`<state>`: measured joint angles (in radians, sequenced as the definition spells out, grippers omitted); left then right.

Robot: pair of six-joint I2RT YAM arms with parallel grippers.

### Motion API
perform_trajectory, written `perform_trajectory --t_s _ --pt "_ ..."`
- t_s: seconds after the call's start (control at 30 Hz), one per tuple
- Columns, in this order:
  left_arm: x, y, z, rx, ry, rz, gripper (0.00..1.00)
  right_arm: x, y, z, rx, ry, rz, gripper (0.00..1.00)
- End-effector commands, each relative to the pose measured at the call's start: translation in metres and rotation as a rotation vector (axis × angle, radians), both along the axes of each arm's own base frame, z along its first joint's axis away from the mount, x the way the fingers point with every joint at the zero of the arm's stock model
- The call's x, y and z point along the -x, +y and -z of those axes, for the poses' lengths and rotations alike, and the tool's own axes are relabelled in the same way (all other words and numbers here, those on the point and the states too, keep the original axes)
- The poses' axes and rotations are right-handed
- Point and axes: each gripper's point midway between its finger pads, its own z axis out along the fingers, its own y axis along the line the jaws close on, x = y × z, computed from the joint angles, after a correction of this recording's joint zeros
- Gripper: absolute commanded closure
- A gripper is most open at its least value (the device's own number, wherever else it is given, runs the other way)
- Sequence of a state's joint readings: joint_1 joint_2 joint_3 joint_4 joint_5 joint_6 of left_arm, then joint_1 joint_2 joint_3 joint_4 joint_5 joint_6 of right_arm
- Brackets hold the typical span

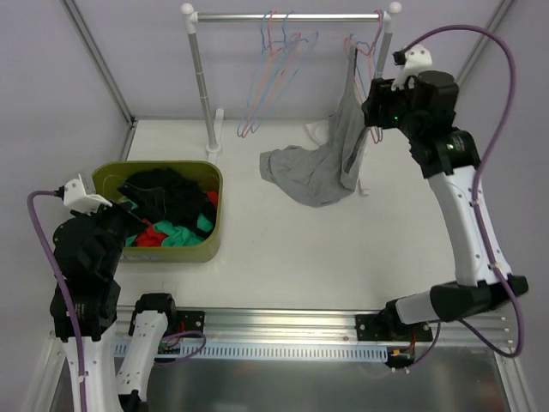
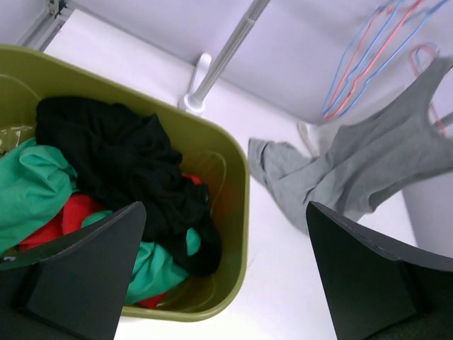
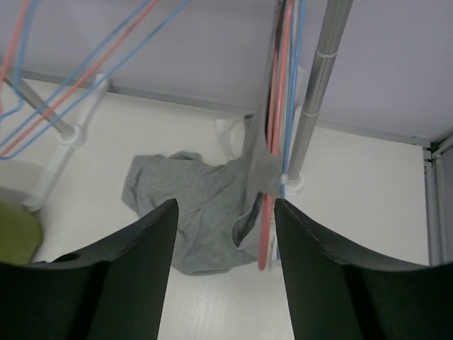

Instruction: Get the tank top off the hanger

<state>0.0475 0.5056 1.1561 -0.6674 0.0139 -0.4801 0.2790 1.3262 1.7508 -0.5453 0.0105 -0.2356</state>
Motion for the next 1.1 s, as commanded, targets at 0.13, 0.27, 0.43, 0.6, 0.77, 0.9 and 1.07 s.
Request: perform_trajectory --t_s 0.13,0.27,0.43,0.6,0.77,0.9,1.07 --pt "0.002 -0.002 0.056 -0.108 0.097 0.061 0.01 -0.081 -0.005 0.001 0.160 -0.007 0.059 0.40" --pt "-0.001 0.001 0.072 -0.101 0.132 0.042 0.01 -0.101 -0.007 0.008 0.197 -0.002 0.080 0.42" --pt "-0.005 0.002 0.084 -0.098 0.165 0.035 0.01 -0.107 -0.008 0.022 0.230 0.025 0.085 0.42" --pt "-0.005 0.002 0.085 -0.098 0.166 0.036 0.01 -0.112 -0.002 0.028 0.210 0.035 0.060 0.49" --pt "-0.004 -0.001 0.082 -0.096 0.158 0.052 0.01 -0.123 0.002 0.029 0.158 0.029 0.055 0.81" --pt "-0.004 -0.001 0.086 -0.091 0.165 0.054 0.01 -0.129 0.005 0.032 0.124 0.036 0.062 0.82" --pt "-0.005 -0.002 0.088 -0.088 0.171 0.060 0.01 -0.136 0.015 0.032 0.056 0.037 0.043 0.80"
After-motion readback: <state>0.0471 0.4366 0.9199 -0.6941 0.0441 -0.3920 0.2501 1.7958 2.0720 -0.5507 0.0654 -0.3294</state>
